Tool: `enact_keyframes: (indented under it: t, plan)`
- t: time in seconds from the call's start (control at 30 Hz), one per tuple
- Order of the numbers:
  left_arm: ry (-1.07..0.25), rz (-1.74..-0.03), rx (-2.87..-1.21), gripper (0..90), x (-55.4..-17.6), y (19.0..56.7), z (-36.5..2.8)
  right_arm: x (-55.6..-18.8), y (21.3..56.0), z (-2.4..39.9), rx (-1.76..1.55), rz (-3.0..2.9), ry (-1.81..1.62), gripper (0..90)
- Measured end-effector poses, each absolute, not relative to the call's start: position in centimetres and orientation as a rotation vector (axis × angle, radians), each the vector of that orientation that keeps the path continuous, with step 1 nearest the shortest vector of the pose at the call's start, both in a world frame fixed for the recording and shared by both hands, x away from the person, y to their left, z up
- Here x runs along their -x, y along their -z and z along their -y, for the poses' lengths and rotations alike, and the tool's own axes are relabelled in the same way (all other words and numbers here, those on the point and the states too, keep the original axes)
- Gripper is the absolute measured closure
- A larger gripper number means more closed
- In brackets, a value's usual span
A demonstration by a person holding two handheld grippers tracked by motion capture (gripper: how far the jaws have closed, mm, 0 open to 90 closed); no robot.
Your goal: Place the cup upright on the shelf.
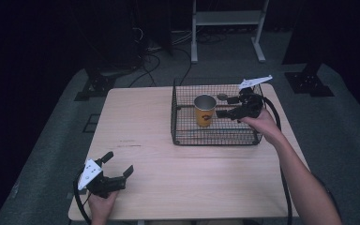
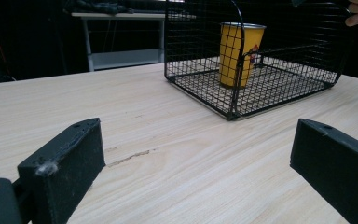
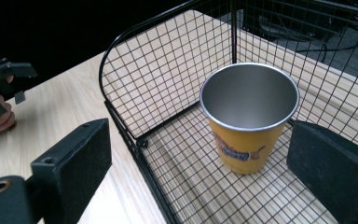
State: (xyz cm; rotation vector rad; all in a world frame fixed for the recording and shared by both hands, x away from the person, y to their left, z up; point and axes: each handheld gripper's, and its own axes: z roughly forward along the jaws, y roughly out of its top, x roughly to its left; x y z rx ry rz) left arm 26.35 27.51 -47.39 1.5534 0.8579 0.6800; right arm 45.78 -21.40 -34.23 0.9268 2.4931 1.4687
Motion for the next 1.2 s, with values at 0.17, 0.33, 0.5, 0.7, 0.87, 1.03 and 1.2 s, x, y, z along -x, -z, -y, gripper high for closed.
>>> enact_keyframes:
  t: [0.17, 0.33, 0.5, 0.7, 0.87, 1.03, 1.2]
  plan:
    - [-0.681, -0.857, -1.557, 2.2, -26.3, 47.4, -27.5, -45.0, 34.4, 21.7, -0.92, -2.498, -1.465, 5.9]
    - [-0.682, -0.858, -1.557, 2.2, -26.3, 47.4, -27.5, -44.2, 34.5, 21.8, -0.902, -2.512, -1.464, 5.9]
    - [-0.683, -0.857, -1.557, 2.2, -26.3, 47.4, -27.5, -43.5, 34.7, 22.1, -0.898, -2.52, -1.468, 5.9]
    - [-0.683, -0.858, -1.557, 2.2, -26.3, 47.4, -27.5, -42.6, 35.2, 22.5, -0.892, -2.535, -1.468, 5.9]
    - [-0.683, -0.859, -1.556, 2.2, -26.3, 47.4, -27.5, -41.8, 35.5, 22.9, -0.887, -2.533, -1.48, 5.9]
    - [-0.684, -0.859, -1.556, 2.2, -26.3, 47.4, -27.5, -41.1, 35.8, 23.2, -0.882, -2.535, -1.48, 5.9]
    - [-0.683, -0.859, -1.556, 2.2, -26.3, 47.4, -27.5, -40.5, 36.3, 23.5, -0.884, -2.538, -1.48, 5.9]
